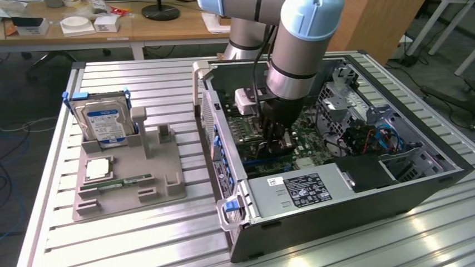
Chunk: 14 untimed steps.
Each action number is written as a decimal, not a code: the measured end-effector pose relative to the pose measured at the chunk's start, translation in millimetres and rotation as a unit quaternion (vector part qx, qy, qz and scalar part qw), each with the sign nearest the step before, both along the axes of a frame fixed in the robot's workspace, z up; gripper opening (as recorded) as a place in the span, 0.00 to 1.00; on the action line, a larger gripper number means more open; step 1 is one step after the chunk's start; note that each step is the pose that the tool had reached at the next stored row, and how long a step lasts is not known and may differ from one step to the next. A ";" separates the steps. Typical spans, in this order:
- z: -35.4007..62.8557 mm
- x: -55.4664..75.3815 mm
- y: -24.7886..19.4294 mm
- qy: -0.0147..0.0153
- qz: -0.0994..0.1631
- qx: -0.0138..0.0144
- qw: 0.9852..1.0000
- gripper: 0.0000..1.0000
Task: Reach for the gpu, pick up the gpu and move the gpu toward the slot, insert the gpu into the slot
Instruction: 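Insert the gpu into the slot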
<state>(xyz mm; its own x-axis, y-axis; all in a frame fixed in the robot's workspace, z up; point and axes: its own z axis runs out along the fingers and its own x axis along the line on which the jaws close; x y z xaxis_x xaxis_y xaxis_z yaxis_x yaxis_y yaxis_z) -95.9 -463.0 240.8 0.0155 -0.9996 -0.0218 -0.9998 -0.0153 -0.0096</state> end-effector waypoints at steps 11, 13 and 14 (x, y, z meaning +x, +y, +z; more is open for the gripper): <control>-0.2 -0.2 0.2 0.002 -0.005 0.000 1.000 0.27; -0.3 -0.2 0.2 0.002 -0.006 0.000 1.000 0.27; -0.3 -0.2 0.2 0.002 -0.007 0.000 1.000 0.27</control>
<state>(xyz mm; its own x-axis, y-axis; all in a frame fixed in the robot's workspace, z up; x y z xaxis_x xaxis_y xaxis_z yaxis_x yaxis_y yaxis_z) -96.1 -462.8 240.5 0.0024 -0.9998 -0.0219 -1.0000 -0.0022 -0.0051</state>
